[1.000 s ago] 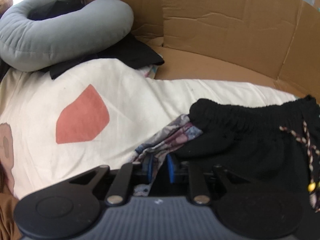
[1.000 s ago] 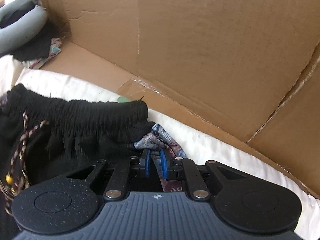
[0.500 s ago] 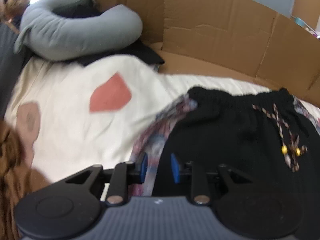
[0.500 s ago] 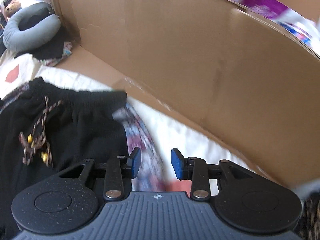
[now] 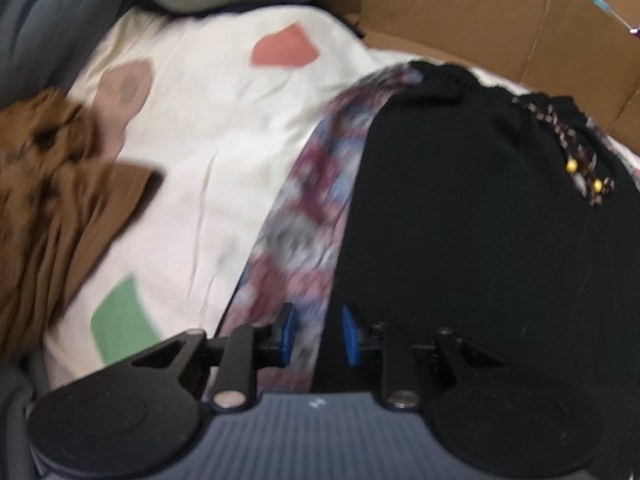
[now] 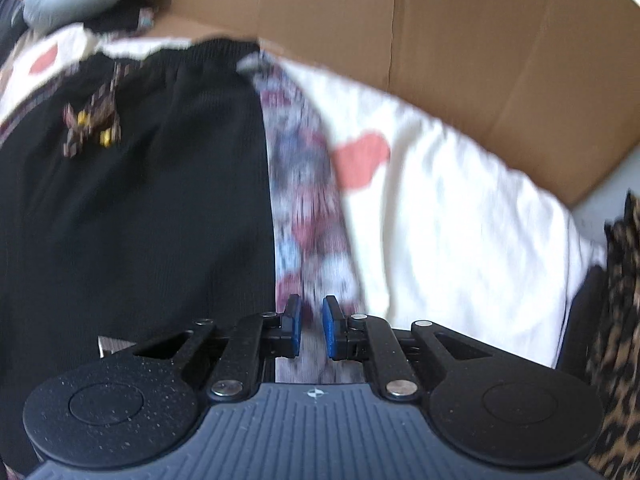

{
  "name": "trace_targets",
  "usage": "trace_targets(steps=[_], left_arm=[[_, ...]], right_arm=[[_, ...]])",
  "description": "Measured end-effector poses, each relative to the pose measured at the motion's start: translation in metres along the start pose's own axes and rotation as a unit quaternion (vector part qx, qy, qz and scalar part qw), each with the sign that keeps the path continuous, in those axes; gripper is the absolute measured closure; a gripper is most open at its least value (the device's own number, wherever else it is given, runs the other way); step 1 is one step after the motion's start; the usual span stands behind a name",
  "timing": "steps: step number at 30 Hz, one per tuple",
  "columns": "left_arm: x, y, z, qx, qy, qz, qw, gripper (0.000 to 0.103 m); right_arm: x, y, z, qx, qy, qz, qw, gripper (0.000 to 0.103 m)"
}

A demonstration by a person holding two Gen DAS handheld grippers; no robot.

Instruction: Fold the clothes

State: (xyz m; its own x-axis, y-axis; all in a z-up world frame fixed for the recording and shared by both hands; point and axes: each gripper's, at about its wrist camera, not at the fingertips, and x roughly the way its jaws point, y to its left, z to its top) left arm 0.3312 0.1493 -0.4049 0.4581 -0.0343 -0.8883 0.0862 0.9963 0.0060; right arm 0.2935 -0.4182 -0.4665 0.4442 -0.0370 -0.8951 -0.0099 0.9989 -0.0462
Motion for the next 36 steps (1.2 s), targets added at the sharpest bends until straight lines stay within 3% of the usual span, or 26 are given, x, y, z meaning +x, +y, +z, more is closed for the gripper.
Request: trace_targets(steps=[11, 19, 24, 30, 36], left_arm=[[-0.028, 0.027, -0.049, 0.022, 0.024, 0.022, 0.9992, 0.076], [-0.054, 0.05, -0.1, 0.019, 0.057, 0.031, 0.9977, 0.076], [-0.068, 0.057, -0.115, 0.016, 0.068, 0.037, 0.9969, 0.076], [-0.085, 0.04, -0.114, 0.006, 0.046, 0.017, 0.9988, 0.077], [-0.102, 0.021, -0.112, -0.003, 0.02, -0.007, 0.9998, 0.076]], right_arm=[[-0.026, -0.011, -0.055, 0.021, 0.019, -0.019, 0.999, 0.086], [-0.044, -0.01, -0.09, 0.018, 0.035, -0.027, 0.999, 0.086], [-0.053, -0.01, -0.104, 0.018, 0.045, -0.037, 0.998, 0.086], [-0.076, -0.013, -0.11, 0.034, 0.055, -0.05, 0.997, 0.085], [-0.101, 0.01, -0.107, 0.047, 0.012, -0.01, 0.999, 0.084]])
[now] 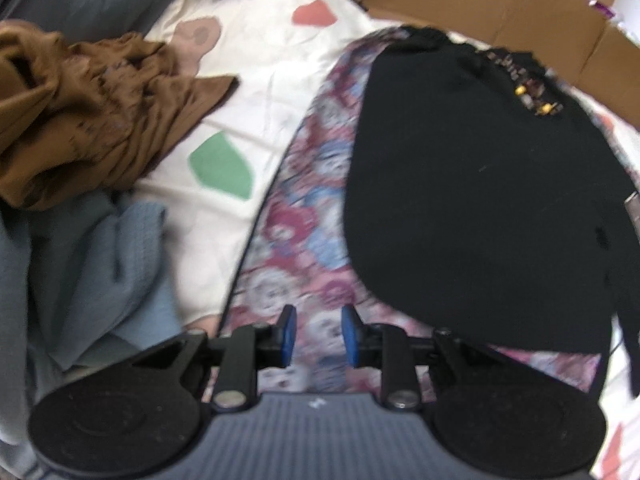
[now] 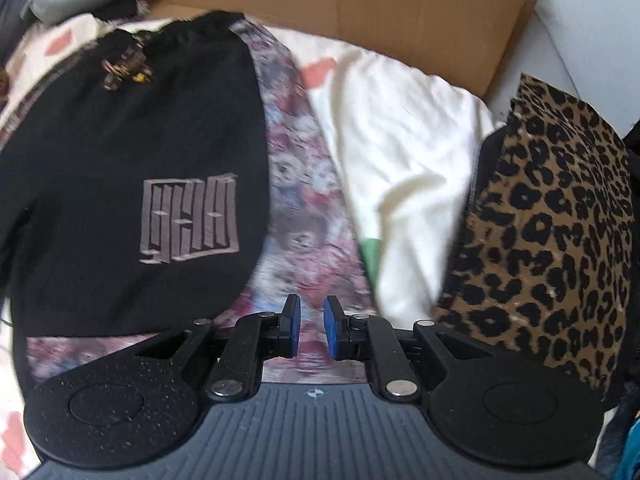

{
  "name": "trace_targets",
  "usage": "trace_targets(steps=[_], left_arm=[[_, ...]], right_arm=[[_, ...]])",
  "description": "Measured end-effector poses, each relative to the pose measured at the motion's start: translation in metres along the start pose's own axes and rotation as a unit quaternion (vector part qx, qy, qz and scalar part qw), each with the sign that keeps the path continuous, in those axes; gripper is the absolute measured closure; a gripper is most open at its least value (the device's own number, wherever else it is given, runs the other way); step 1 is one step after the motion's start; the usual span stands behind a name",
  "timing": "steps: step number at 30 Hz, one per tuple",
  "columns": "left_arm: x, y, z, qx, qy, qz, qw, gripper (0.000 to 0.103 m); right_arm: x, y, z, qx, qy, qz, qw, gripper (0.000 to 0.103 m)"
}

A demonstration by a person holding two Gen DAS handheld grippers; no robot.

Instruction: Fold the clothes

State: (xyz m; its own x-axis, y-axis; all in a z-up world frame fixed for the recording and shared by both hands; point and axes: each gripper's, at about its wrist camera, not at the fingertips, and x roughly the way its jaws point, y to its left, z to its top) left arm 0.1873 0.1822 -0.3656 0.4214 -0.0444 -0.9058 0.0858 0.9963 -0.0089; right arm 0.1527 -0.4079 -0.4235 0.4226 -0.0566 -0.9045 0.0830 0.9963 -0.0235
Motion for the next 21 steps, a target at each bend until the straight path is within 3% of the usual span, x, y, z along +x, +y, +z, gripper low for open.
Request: trace_targets(steps=[4, 8, 21], left_arm=[[0.005, -0.03, 0.007, -0.002, -0.017, -0.036, 0.9992, 0.075], [0.02, -0.065, 0.015, 0.018, -0.028, -0.055, 0.9979, 0.072], [0.057, -0.156, 0.067, 0.042, -0.076, -0.105, 0.9907, 0.066]], right_arm=[[-0.003, 0.023, 0.003, -0.003, -0.013, 0.024, 1.0, 0.082], [0.003, 0.048, 0.013, 0.001, -0.031, 0.04, 0.999, 0.069], [0.044, 0.118, 0.061, -0.013, -0.061, 0.067, 0.996, 0.068]])
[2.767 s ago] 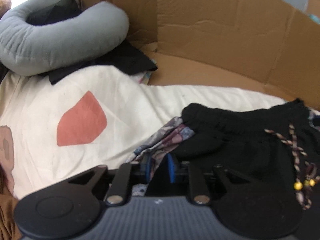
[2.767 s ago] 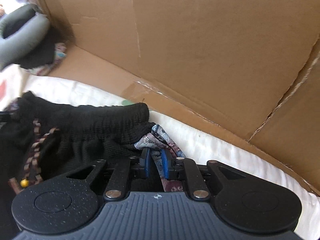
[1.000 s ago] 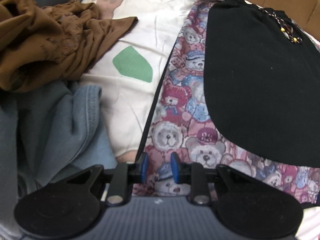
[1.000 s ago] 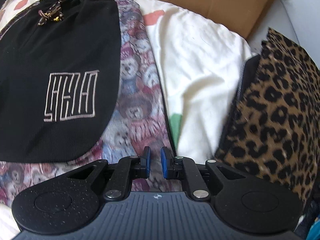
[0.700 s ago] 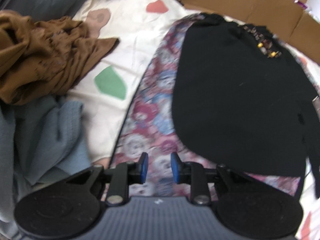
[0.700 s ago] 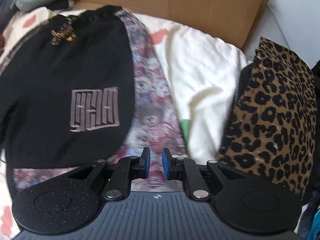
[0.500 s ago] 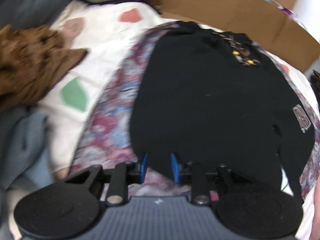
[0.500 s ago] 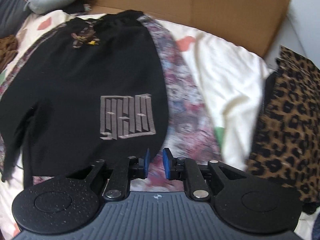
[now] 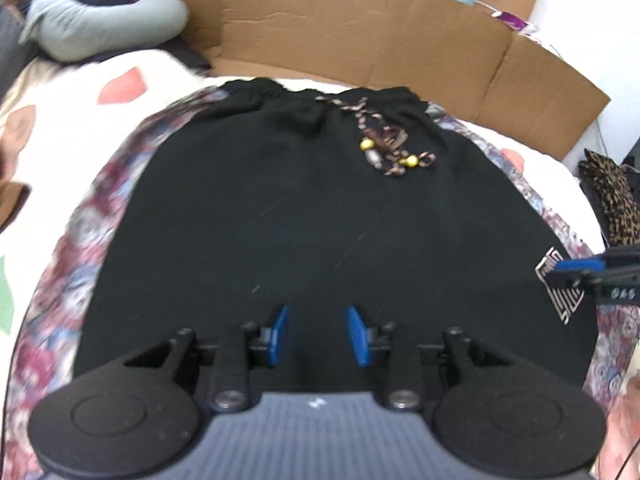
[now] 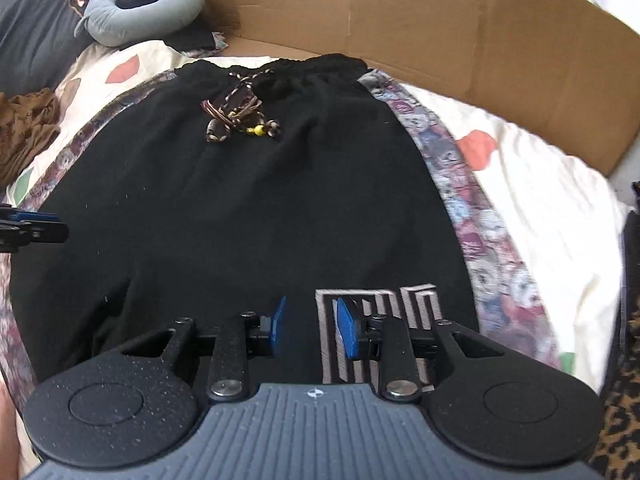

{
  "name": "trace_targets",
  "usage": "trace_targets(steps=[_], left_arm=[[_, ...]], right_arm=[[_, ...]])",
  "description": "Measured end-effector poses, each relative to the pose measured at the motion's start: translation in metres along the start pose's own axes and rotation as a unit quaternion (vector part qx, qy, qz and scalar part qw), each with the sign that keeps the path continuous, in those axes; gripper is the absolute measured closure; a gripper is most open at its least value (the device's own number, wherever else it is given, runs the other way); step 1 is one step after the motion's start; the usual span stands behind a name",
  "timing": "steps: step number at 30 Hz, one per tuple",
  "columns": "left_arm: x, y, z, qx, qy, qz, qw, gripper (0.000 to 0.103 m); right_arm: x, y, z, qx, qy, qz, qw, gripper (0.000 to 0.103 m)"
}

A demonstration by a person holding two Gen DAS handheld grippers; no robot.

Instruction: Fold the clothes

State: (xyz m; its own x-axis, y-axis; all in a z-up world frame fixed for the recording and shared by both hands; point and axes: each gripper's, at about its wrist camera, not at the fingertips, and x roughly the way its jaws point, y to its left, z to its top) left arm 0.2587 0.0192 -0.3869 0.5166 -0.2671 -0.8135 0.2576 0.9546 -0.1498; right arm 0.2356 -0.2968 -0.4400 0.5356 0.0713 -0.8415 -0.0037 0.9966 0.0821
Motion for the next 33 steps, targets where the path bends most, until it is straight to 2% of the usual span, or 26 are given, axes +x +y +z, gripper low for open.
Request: trace_targets(steps=[4, 9, 15, 21, 33], left_arm=[[0.008, -0.002, -0.015, 0.0, 0.03, 0.003, 0.9995, 0.067], [0.016, -0.004, -0.033, 0.001, 0.067, 0.007, 0.9977, 0.068], [-0.006, 0.001, -0.064, 0.0, 0.093, 0.001, 0.9957, 0.07], [-0.024, 0.004, -0.087, -0.007, 0.111, 0.002, 0.9938, 0.071], [-0.035, 0.004, -0.112, -0.005, 0.144, 0.001, 0.9895, 0.092]], right_arm=[[0.016, 0.015, -0.004, -0.008, 0.019, -0.003, 1.0, 0.068], [0.02, 0.029, -0.022, -0.028, 0.042, 0.005, 0.999, 0.063], [0.008, 0.029, -0.049, -0.035, 0.056, 0.012, 0.998, 0.062], [-0.008, 0.017, -0.069, -0.009, 0.061, 0.024, 0.998, 0.062], [-0.029, 0.013, -0.099, -0.019, 0.072, 0.038, 0.997, 0.062]])
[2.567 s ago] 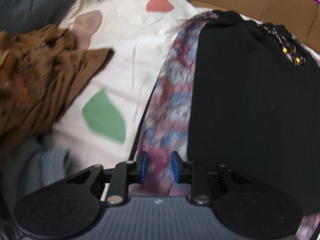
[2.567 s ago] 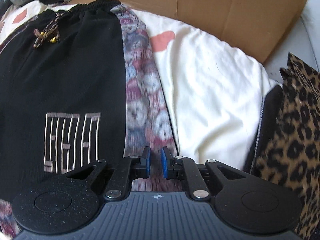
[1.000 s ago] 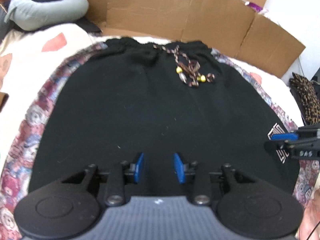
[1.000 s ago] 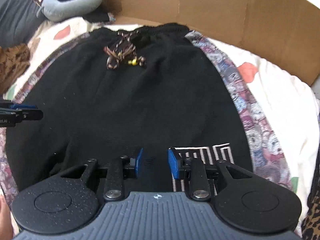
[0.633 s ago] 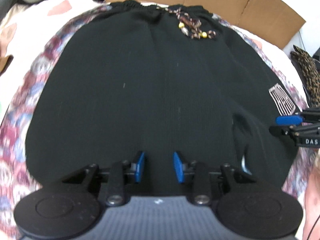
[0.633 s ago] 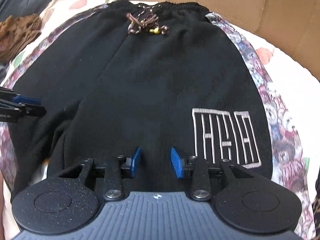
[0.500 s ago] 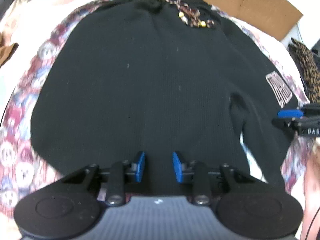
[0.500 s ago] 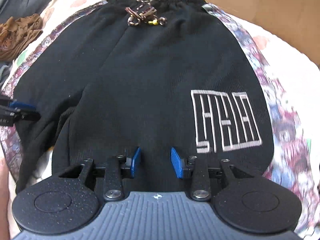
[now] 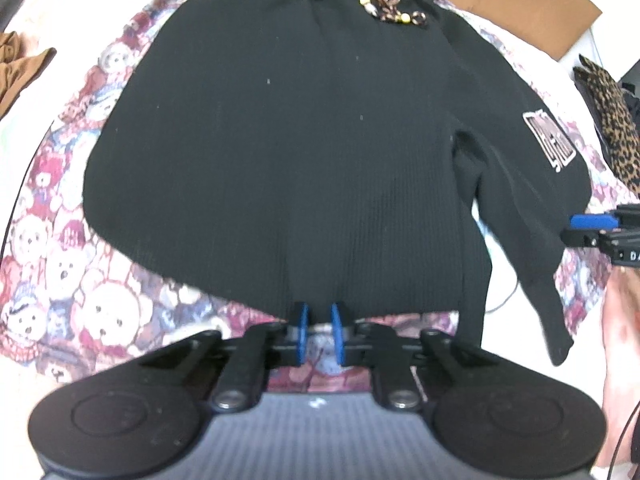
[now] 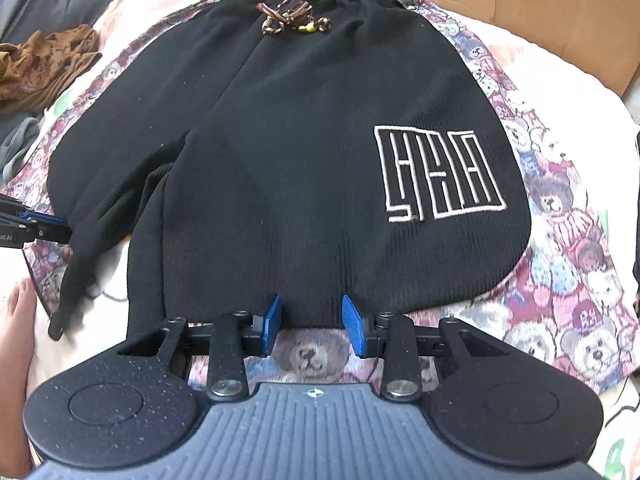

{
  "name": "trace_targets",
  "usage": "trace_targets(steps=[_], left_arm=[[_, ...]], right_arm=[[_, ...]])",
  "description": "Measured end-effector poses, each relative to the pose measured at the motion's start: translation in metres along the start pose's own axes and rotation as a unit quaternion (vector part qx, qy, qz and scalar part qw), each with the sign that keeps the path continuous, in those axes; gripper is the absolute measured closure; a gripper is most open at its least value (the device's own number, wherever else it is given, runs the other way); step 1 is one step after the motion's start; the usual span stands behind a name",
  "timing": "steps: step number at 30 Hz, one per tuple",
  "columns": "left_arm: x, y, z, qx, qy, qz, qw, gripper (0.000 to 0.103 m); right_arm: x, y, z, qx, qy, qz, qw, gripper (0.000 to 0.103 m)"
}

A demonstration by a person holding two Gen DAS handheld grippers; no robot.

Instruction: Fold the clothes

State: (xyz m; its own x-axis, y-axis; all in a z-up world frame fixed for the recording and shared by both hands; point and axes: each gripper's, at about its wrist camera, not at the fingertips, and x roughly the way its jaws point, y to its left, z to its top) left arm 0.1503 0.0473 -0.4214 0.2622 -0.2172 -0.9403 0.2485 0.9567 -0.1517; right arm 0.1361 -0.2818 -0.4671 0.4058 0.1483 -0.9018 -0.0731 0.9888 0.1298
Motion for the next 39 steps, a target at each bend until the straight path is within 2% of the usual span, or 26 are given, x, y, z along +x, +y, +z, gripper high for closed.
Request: trace_targets(steps=[9, 15, 19, 21, 26, 32, 35, 36, 38, 39], left_arm=[[-0.005, -0.002, -0.024, 0.018, 0.033, -0.017, 0.9991, 0.095], [-0.022, -0.009, -0.032, 0.047, 0.032, -0.034, 0.9978, 0.097], [-0.033, -0.015, -0.038, 0.068, 0.032, -0.042, 0.9963, 0.084], [-0.029, -0.016, -0.045, 0.085, 0.034, -0.029, 0.9954, 0.082], [-0.013, -0.036, -0.039, 0.124, 0.024, 0.006, 0.992, 0.065], [-0.004, -0.051, -0.036, 0.17, 0.009, 0.025, 0.9851, 0.062], [-0.002, -0.055, -0.036, 0.186, -0.003, 0.022, 0.9822, 0.066], [-0.004, -0.052, -0.037, 0.19, -0.005, 0.018, 0.9817, 0.071], [-0.002, -0.053, -0.038, 0.195, -0.004, 0.008, 0.9807, 0.09], [-0.004, -0.051, -0.039, 0.196, -0.003, 0.004, 0.9806, 0.093]], right_arm=[[-0.009, -0.002, -0.016, -0.019, 0.036, 0.02, 0.999, 0.062], [-0.023, -0.007, -0.011, -0.027, 0.036, 0.029, 0.999, 0.063], [-0.028, -0.009, -0.003, -0.023, 0.027, 0.034, 0.999, 0.063], [-0.028, -0.009, 0.001, -0.024, 0.025, 0.032, 0.999, 0.063], [-0.027, -0.007, 0.003, -0.028, 0.026, 0.03, 0.999, 0.063], [-0.023, -0.004, -0.002, -0.027, 0.03, 0.031, 0.999, 0.063], [-0.019, -0.002, -0.003, -0.025, 0.032, 0.033, 0.999, 0.063], [-0.018, -0.002, -0.004, -0.024, 0.032, 0.034, 0.999, 0.063], [-0.018, 0.0, -0.003, -0.025, 0.031, 0.035, 0.999, 0.063], [-0.017, 0.0, -0.003, -0.025, 0.031, 0.036, 0.999, 0.063]])
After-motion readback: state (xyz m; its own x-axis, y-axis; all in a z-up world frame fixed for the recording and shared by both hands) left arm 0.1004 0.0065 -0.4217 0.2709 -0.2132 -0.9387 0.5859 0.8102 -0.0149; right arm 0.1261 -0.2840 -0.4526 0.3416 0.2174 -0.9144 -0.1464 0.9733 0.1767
